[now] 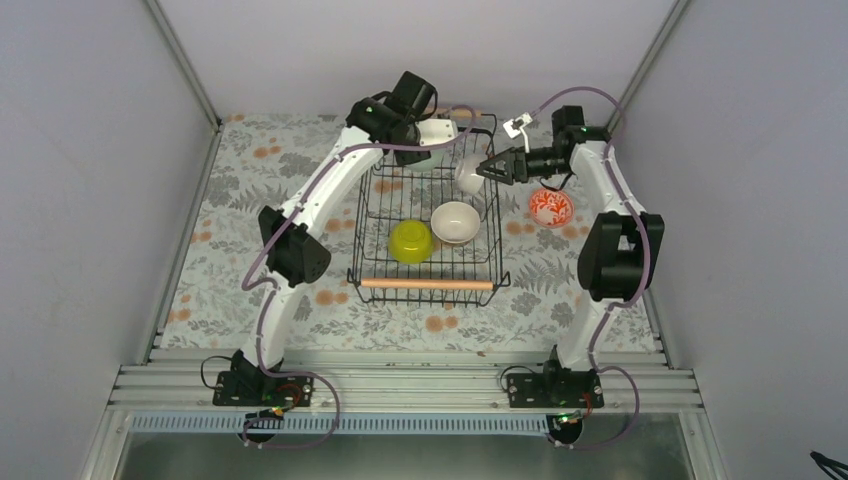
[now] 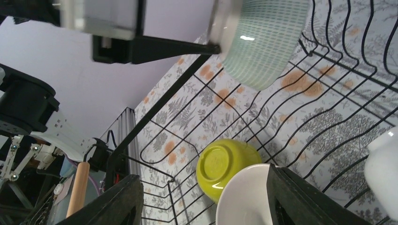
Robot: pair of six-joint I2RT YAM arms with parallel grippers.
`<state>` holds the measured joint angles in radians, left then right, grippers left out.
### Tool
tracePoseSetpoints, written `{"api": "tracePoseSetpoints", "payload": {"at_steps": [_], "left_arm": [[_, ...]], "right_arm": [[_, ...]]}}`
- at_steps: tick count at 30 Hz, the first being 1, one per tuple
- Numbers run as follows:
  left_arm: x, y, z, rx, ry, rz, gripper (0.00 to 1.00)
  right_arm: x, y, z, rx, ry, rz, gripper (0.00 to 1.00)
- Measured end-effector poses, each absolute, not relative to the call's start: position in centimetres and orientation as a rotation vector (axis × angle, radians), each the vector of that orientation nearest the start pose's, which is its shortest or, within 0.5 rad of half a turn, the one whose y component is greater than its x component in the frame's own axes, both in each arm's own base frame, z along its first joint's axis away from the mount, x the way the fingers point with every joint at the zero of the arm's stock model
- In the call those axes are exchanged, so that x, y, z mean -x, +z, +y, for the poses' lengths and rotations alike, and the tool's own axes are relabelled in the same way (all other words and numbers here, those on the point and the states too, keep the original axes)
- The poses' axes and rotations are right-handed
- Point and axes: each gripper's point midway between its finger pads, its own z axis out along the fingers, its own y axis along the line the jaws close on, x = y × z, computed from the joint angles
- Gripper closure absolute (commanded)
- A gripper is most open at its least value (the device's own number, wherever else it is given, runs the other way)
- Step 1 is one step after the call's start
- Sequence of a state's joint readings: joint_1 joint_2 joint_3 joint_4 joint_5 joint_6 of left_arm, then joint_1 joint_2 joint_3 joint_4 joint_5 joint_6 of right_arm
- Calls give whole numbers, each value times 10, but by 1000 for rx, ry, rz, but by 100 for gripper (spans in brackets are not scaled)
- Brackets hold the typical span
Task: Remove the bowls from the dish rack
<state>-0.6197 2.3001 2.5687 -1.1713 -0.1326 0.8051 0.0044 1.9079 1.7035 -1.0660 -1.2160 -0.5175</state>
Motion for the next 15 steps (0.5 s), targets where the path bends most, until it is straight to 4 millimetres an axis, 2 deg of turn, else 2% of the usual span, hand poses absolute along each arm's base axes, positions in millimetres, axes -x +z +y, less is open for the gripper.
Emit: {"api": "tracePoseSetpoints", "payload": {"at_steps": [3, 8, 11, 15], "left_arm": [[-471, 254, -314, -1549, 205, 1897, 61], [-464, 271, -318, -1520, 162, 1868, 61], [-463, 273, -322, -1516, 140, 1860, 61], [-460, 266, -324, -1530, 114, 1872, 61]], "right_arm": [[-408, 244, 164, 782, 1410, 2053, 36], [-427, 227, 166, 750, 1472, 2059, 34], [-434, 217, 167, 724, 1520, 2065, 32], [-439, 218, 169, 719, 1584, 2026, 30]]}}
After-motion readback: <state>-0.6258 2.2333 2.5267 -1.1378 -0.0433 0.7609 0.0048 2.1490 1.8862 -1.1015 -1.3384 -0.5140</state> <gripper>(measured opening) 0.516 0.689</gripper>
